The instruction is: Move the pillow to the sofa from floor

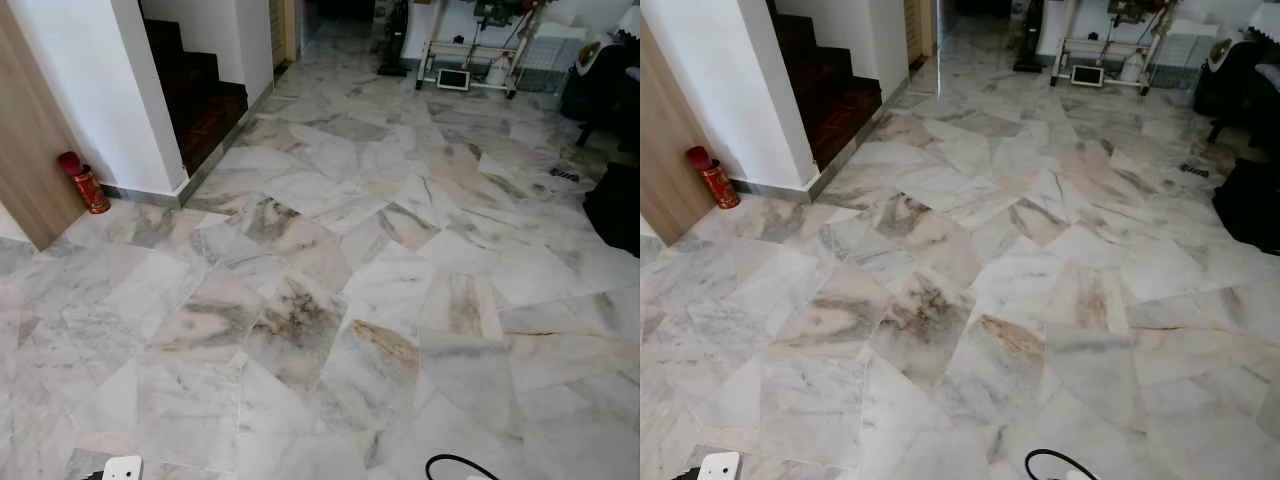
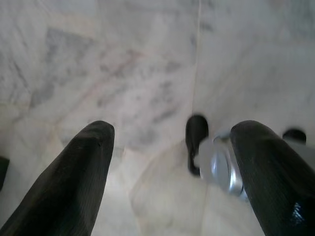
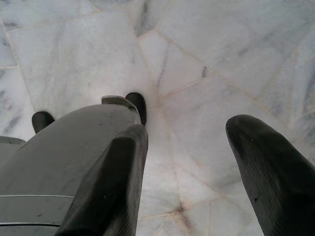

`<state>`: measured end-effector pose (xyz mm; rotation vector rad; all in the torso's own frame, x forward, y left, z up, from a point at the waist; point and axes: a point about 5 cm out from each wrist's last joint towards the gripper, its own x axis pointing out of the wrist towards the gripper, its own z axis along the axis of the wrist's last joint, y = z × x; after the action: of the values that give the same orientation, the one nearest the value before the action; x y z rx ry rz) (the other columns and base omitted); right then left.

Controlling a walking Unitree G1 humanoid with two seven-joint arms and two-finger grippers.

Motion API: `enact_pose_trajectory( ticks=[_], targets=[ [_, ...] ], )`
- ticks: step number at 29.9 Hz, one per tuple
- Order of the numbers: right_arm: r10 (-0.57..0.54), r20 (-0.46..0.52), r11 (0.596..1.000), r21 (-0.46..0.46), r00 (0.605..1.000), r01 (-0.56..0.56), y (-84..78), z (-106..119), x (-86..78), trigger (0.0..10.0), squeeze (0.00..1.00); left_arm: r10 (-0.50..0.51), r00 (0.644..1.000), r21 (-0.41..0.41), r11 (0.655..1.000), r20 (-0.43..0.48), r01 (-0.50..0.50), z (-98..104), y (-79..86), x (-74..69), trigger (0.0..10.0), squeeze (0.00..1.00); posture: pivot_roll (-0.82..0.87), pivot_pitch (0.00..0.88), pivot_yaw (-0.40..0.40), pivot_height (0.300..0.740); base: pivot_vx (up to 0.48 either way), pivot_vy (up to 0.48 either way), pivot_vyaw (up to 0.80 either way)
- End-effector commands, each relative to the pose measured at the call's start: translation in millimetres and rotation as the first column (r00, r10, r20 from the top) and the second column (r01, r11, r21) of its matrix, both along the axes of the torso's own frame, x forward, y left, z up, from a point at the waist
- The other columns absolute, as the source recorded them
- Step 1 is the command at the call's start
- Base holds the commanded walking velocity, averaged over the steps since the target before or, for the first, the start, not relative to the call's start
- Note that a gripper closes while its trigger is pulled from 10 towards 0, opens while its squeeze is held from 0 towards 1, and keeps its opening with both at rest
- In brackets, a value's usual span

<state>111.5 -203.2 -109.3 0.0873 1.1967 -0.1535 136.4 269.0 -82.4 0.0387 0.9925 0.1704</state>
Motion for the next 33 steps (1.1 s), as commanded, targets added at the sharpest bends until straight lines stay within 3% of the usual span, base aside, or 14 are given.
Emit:
enact_pose_trajectory(
  ticks=[1, 12, 18, 25, 33],
  targets=[
    [-0.015, 0.002, 1.0, -0.021, 1.0, 0.015, -6.1, 1.1, 1.0, 10.0, 0.0, -0.037, 0.997, -0.018, 0.999, -0.066, 0.036, -3.9, -1.6, -7.4, 10.0, 0.0, -0.02, 0.0, -0.051, 0.74, 0.0, 0.0, 0.0],
    [-0.032, 0.014, 0.999, -0.023, 0.999, 0.032, -10.4, 0.9, -3.1, 10.0, 0.0, -0.059, 0.993, -0.02, 0.998, -0.099, 0.058, -5.8, -1.5, -13.2, 10.0, 0.0, -0.02, 0.0, -0.051, 0.74, 0.0, 0.0, 0.0],
    [-0.041, 0.029, 0.999, -0.018, 0.999, 0.042, -11.8, 0.9, -5.3, 10.0, 0.0, -0.19, 0.973, 0.078, 0.976, -0.128, 0.201, -3.1, 2.8, -10.1, 10.0, 0.0, 0.0, 0.0, -0.046, 0.74, 0.0, 0.0, 0.0],
    [-0.003, 0.024, 1.0, -0.023, 1.0, 0.003, -10.4, 0.4, -6.2, 10.0, 0.0, -0.27, 0.945, 0.167, 0.939, -0.184, 0.301, -1.3, 7.6, -8.3, 10.0, 0.0, 0.0, 0.0, -0.043, 0.74, 0.0, 0.0, 0.0],
    [0.027, 0.03, 0.999, -0.033, 0.999, -0.026, -9.8, 1.1, -3.6, 10.0, 0.0, -0.23, 0.957, 0.161, 0.952, -0.177, 0.258, -1.6, 7.9, -8.7, 10.0, 0.0, 0.0, 0.0, -0.043, 0.74, 0.0, 0.0, 0.0]
  ],
)
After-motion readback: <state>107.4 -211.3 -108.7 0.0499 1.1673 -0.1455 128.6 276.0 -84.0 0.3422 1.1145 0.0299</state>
